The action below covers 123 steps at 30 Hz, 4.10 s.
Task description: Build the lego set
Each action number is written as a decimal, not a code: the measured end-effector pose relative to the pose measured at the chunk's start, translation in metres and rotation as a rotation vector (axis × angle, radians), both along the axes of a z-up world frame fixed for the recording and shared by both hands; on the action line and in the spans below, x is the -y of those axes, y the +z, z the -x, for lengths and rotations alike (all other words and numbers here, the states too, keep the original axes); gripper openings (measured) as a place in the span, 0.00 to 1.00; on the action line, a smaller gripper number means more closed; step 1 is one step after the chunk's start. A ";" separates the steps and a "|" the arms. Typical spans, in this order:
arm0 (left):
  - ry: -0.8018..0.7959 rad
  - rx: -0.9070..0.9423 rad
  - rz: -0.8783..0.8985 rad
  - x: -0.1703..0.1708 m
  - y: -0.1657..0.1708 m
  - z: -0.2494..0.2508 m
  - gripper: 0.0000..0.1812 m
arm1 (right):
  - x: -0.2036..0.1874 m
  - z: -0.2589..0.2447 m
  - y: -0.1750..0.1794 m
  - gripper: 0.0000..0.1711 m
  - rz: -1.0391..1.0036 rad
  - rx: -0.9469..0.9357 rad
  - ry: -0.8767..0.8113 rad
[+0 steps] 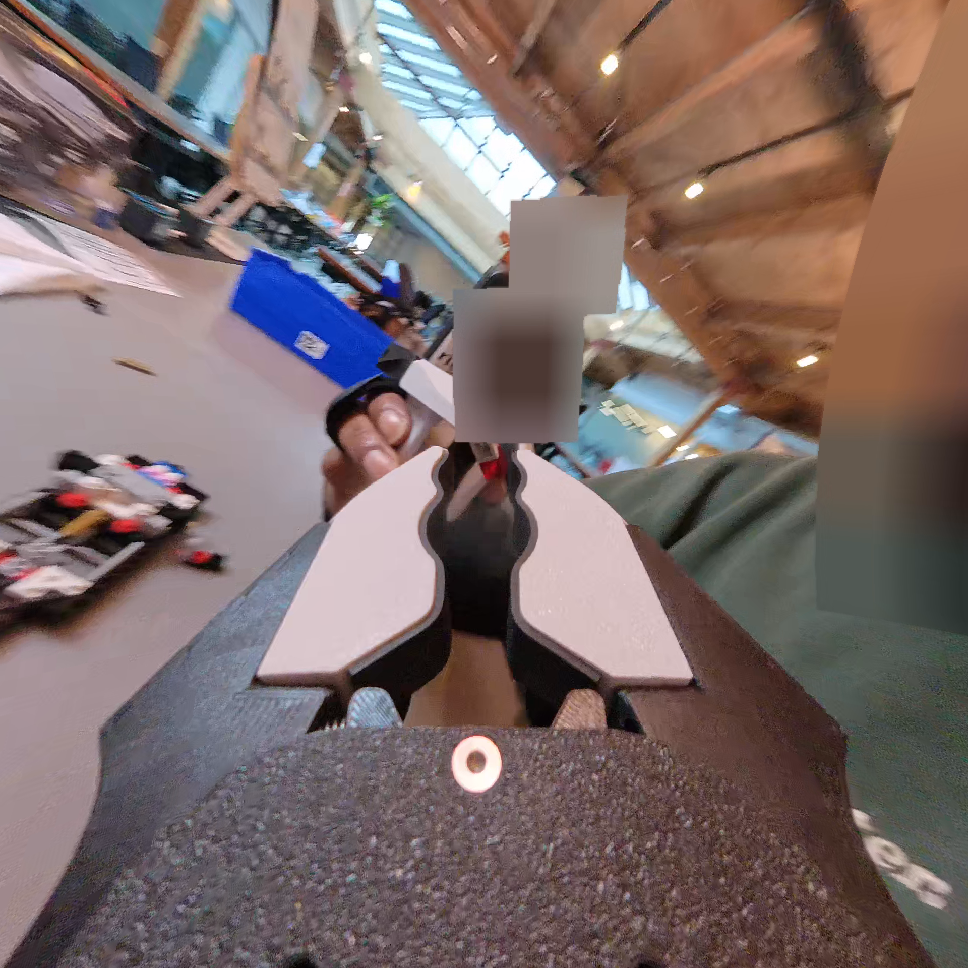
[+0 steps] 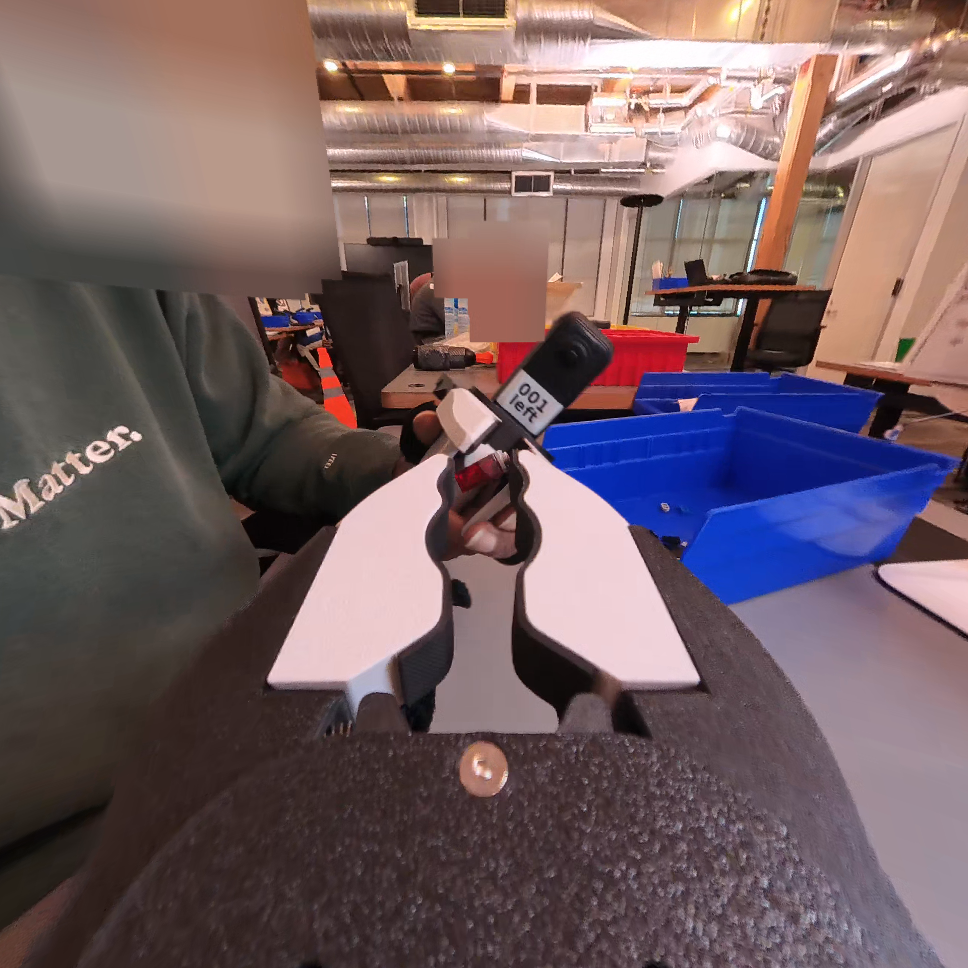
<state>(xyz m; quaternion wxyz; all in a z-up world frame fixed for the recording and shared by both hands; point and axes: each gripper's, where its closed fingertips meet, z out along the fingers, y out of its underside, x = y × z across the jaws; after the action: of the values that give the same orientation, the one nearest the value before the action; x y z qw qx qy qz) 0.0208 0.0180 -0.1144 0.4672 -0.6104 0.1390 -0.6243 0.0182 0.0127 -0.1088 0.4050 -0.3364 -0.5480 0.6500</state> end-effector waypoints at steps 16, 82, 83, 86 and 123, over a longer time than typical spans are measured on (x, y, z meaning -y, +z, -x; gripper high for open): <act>0.144 0.108 -0.042 -0.012 0.002 0.013 0.04 | -0.016 0.016 -0.012 0.15 0.002 0.159 -0.159; 0.479 -0.167 -0.371 -0.014 0.034 0.092 0.05 | 0.005 0.007 -0.023 0.05 0.267 0.364 0.162; 0.505 -0.213 -0.362 -0.018 0.030 0.099 0.05 | 0.004 0.008 -0.028 0.05 0.268 0.376 0.155; 0.600 -0.415 -0.313 -0.034 0.012 0.120 0.04 | -0.005 0.008 -0.032 0.05 0.284 0.379 0.127; 0.362 -0.700 -0.375 -0.027 -0.028 0.038 0.17 | -0.018 0.012 -0.025 0.05 0.452 0.323 0.127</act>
<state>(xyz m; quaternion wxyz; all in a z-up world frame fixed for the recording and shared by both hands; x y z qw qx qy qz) -0.0175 0.0451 -0.1419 0.5967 -0.7044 0.2907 -0.2516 0.0057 0.0302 -0.1342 0.1859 -0.4824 -0.4665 0.7177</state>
